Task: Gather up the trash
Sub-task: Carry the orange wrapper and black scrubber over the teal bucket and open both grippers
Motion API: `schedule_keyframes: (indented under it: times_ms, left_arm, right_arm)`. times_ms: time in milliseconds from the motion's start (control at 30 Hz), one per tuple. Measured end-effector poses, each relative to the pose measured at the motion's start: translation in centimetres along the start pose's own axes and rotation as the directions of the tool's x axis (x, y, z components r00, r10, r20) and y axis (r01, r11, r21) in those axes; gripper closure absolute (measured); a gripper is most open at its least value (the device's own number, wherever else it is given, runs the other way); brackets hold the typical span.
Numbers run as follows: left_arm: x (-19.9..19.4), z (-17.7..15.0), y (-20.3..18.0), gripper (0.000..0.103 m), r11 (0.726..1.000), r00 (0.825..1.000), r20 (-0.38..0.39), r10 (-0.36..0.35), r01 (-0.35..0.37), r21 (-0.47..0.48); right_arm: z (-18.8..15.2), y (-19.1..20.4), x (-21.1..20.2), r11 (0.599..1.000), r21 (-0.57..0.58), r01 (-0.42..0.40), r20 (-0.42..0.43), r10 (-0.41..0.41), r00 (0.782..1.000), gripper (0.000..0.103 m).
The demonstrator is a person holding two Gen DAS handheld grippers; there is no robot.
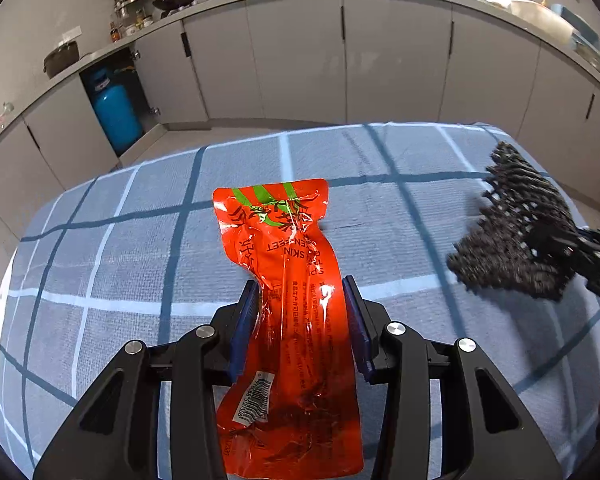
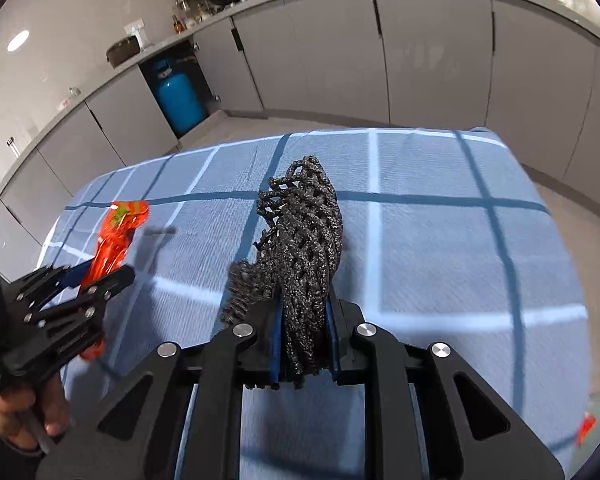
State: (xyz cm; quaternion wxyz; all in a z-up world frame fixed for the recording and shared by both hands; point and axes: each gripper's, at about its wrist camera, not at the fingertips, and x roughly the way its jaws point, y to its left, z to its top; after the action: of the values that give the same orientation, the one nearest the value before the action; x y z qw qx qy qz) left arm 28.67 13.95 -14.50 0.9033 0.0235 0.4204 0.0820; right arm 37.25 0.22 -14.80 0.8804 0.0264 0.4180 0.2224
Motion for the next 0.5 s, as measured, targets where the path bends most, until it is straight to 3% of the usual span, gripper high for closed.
schedule_keyframes:
  times_ms: [233, 500]
  left_arm:
    - [-3.1, 0.4, -5.1, 0.060, 0.996, 0.998, 0.045, -0.049, 0.046, 0.074]
    - [-5.5, 0.3, -13.5, 0.060, 0.970, 0.986, 0.064, -0.153, 0.137, 0.199]
  right_arm:
    - [-3.3, -3.5, -7.0, 0.997, 0.055, 0.056, 0.076, -0.060, 0.995, 0.084]
    - [-7.2, -9.0, -13.5, 0.980, 0.148, 0.130, 0.127, -0.149, 0.981, 0.084]
